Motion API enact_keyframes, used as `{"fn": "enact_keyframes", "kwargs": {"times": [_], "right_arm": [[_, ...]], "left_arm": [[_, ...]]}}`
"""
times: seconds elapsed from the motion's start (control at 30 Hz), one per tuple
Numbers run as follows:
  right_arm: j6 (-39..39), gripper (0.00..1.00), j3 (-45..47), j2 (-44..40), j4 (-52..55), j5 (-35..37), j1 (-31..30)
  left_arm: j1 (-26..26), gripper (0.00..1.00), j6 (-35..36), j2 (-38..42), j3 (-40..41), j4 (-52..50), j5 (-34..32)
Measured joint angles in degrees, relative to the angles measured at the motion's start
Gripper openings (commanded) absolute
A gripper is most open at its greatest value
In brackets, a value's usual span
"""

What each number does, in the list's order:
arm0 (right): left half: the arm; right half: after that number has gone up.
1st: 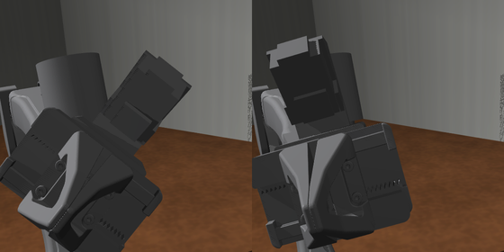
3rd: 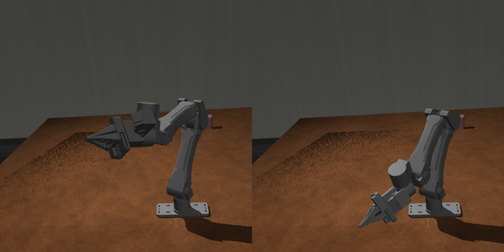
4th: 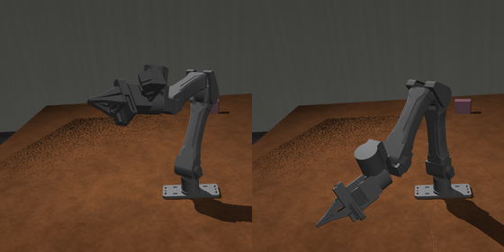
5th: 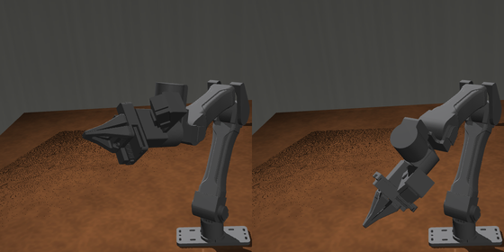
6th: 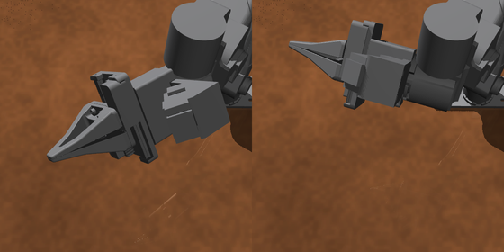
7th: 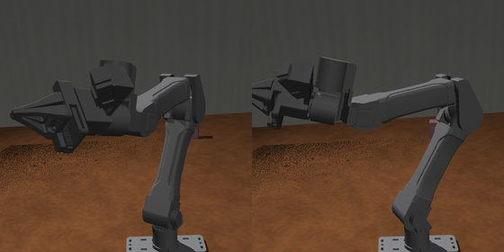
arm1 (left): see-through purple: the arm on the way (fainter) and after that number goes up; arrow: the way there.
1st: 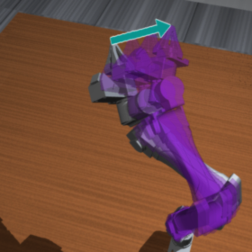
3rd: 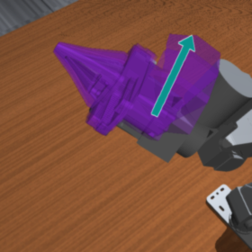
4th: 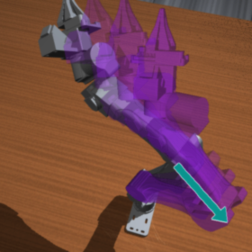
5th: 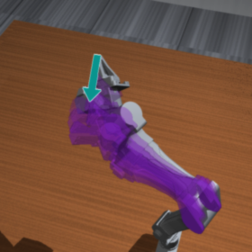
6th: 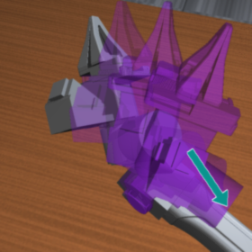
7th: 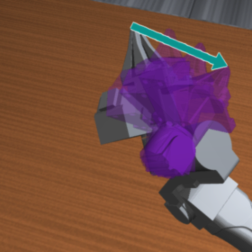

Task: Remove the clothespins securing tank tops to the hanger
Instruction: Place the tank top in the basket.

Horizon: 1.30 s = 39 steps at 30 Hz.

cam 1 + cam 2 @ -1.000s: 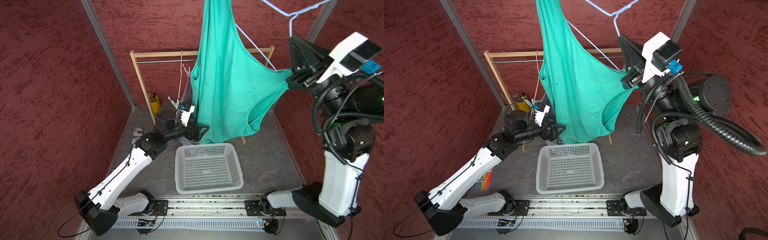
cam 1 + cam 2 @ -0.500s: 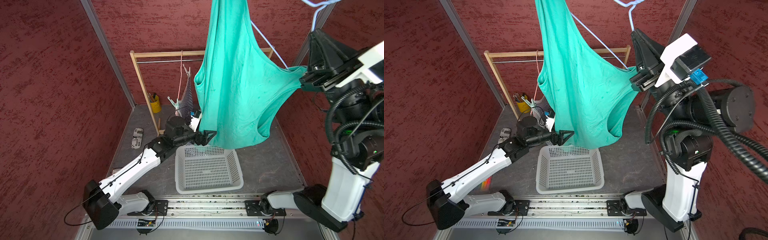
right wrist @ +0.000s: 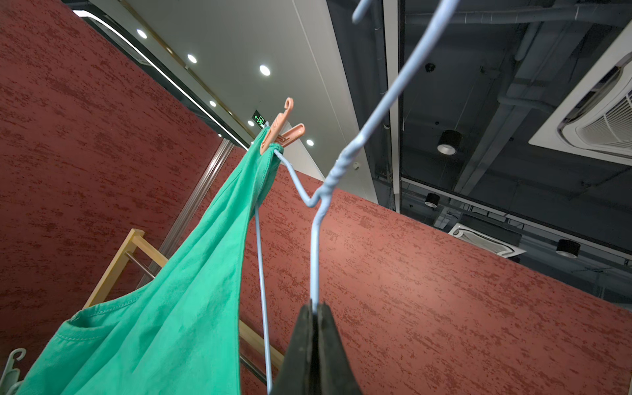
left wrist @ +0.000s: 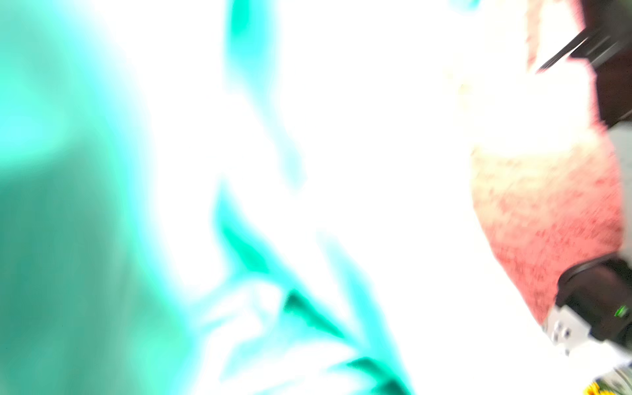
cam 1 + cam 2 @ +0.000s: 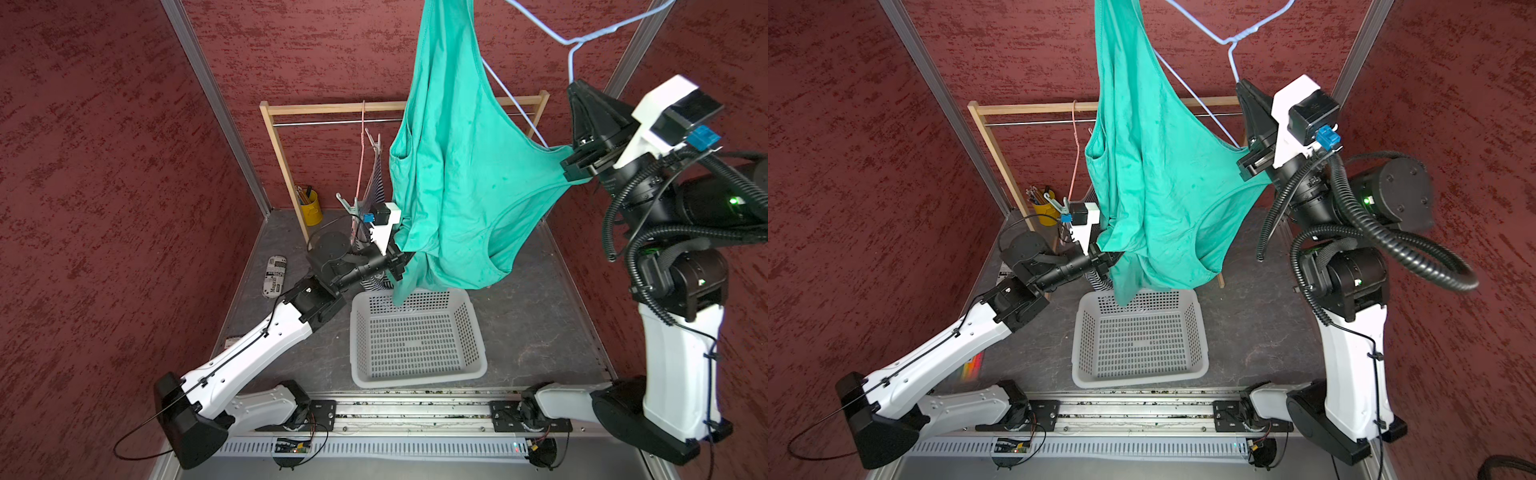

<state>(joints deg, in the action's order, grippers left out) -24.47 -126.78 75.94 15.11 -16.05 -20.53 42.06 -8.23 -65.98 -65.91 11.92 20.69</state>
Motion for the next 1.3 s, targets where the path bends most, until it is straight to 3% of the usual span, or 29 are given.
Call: {"fn": "enact_keyframes", "kwargs": {"times": [0.2,0.47,0.6,0.8,1.07,1.3], "right_arm": [[0.0,0.0,1.44,-0.48,-0.94,0.24,0.0],[0.98,0.0,12.22,-8.63,-5.09,-1.57,0.0],[3.21,0.0,23.71,-16.55,-9.01,-4.2,0.0],[8.15,0.0,40.04,-28.7,-13.09,-7.58,0.0],[13.62,0.0,40.89,-29.27,-13.75,-11.89,0.0],[15.87,0.0,47.36,-31.47,-12.81,-14.14,0.0]], "left_arm": [[0.17,0.0,0.15,-1.07,-4.63,5.33,2.69],[5.68,0.0,2.82,5.29,-0.61,4.66,3.82],[9.57,0.0,5.51,9.84,4.35,2.82,0.7],[11.47,0.0,7.28,11.32,12.72,0.79,-7.17],[10.91,0.0,7.76,6.38,17.53,-0.22,-17.25],[9.55,0.0,7.43,7.06,22.4,5.22,-19.34]]}}
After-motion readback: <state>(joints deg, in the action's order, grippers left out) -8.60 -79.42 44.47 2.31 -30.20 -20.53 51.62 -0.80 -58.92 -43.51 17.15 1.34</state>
